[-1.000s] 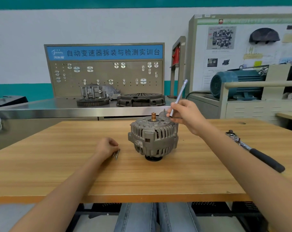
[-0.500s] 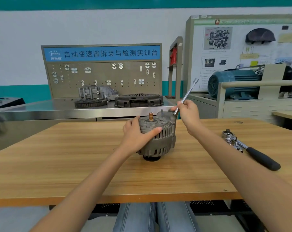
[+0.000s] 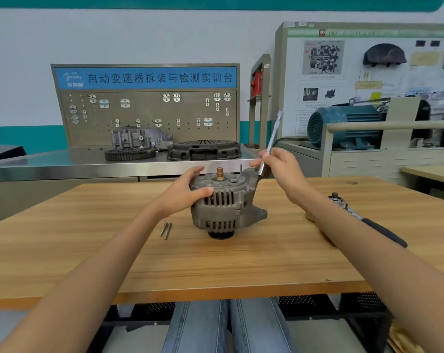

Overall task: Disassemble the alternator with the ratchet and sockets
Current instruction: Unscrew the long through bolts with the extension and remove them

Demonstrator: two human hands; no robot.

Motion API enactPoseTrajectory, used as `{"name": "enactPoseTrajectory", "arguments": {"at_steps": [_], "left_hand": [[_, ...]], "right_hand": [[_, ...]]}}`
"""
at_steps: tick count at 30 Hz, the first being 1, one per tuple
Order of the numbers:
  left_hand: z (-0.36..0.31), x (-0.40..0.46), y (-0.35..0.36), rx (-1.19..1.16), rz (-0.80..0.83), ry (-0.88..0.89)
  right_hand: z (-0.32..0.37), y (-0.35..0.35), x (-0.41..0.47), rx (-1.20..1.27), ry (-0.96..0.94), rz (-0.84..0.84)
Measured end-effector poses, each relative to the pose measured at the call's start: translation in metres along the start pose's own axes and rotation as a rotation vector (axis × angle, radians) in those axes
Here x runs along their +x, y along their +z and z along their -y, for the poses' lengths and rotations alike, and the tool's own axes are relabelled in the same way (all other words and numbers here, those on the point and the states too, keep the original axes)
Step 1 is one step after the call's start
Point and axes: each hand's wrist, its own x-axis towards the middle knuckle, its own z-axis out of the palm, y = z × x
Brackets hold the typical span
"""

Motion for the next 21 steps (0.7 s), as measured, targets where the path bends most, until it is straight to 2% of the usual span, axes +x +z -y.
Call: {"name": "enactPoseTrajectory", "arguments": {"at_steps": [5,10,21], "left_hand": [[0.008,-0.001,-0.011,-0.075,-0.009,0.018],[0.014,-0.003,-0.004,-0.134,-0.065,0.077],[0.023,-0.005,0.001,-0.146,-0.204,0.118]], "right_hand": [[0.002,0.006,-0.009,-0.072,-0.076,0.133],[0.006,0.022,-0.013,-0.219,-0.194,0.131],[0.010,0.031,-0.019,-0.293,-0.166,0.171]]}}
